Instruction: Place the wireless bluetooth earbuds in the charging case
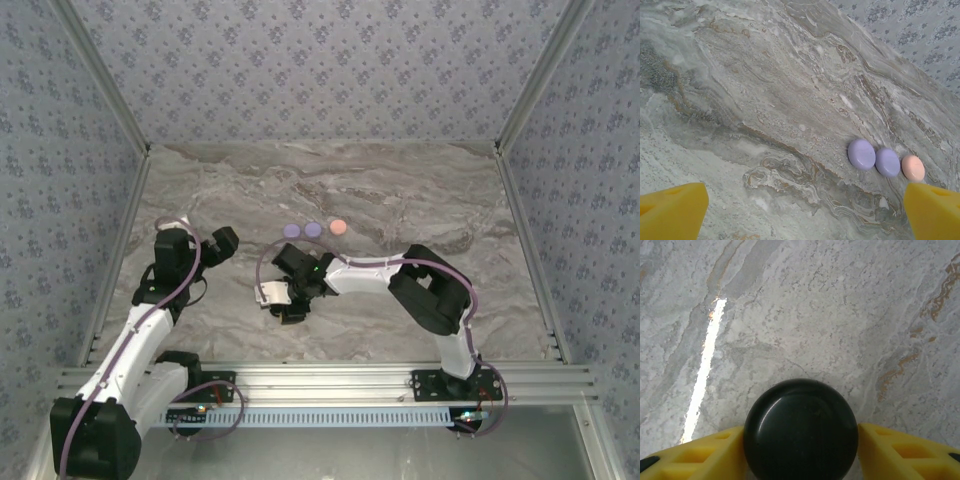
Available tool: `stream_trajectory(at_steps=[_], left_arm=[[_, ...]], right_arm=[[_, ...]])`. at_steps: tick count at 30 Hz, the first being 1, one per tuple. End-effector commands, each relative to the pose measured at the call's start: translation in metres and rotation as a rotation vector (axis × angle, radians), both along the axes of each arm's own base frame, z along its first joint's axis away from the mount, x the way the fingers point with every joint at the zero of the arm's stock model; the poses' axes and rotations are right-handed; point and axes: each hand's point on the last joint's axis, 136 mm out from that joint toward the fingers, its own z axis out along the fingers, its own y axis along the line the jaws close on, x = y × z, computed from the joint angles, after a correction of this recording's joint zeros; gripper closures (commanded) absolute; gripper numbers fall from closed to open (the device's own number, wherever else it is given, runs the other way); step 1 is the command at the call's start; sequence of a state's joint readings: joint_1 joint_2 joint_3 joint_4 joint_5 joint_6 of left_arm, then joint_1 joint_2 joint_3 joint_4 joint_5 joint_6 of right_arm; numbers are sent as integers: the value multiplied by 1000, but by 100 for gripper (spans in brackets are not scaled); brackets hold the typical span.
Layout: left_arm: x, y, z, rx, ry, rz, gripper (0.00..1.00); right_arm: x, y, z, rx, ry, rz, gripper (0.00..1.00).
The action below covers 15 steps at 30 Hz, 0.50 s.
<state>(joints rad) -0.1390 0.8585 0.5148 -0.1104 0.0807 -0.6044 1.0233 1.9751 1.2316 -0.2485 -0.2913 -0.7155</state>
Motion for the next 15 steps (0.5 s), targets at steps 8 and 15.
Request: stream_trajectory(at_steps=[8, 15], left_arm=[[0, 0, 4, -10, -3, -1, 1], [3, -11, 14, -33, -34, -59, 1]], right_arm=[[-5, -6, -7, -33, 40, -5, 50], [7, -6, 17, 26, 6, -42, 54]])
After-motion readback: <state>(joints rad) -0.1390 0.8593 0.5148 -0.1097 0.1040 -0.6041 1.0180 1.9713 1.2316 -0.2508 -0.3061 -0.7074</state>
